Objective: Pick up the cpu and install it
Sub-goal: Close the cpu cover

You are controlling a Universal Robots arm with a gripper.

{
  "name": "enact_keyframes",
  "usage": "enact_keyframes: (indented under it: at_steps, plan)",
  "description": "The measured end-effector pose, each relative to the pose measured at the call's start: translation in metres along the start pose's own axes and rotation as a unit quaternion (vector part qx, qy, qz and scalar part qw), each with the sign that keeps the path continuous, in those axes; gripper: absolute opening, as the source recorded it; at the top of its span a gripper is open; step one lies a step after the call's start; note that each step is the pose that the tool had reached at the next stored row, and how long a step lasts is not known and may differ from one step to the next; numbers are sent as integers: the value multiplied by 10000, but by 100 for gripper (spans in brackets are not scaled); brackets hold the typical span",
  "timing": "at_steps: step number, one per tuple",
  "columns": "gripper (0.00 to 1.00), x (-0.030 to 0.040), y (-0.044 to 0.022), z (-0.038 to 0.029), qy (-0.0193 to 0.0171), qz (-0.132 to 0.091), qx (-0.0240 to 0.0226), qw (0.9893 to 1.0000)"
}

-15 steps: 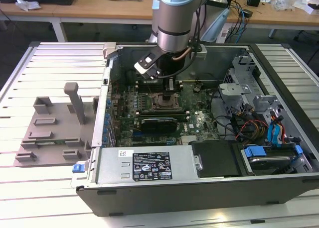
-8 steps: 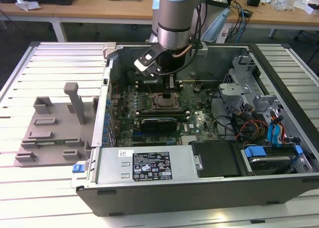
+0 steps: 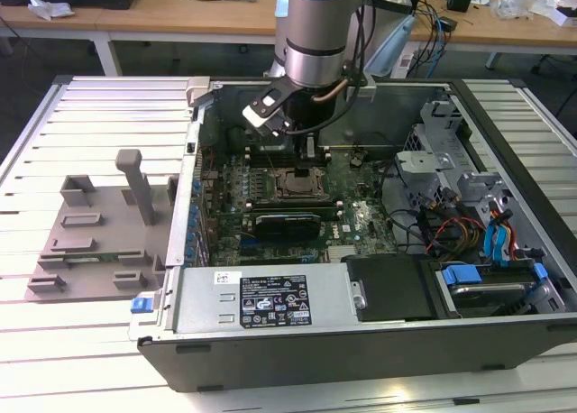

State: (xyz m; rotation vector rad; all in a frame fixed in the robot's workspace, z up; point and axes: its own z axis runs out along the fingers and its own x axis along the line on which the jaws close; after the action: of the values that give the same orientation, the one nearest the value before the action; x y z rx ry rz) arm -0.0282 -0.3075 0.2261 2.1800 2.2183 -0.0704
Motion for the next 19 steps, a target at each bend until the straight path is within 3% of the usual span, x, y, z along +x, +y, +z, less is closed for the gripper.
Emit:
enact_keyframes:
  at_steps: [8,12,19]
  plan:
    - [11,-10,-2,-195,0,0,0,10000]
    - [11,-14,-3,-259,0,0,0,10000]
    - [11,-25,-5,-460,0,0,0,10000]
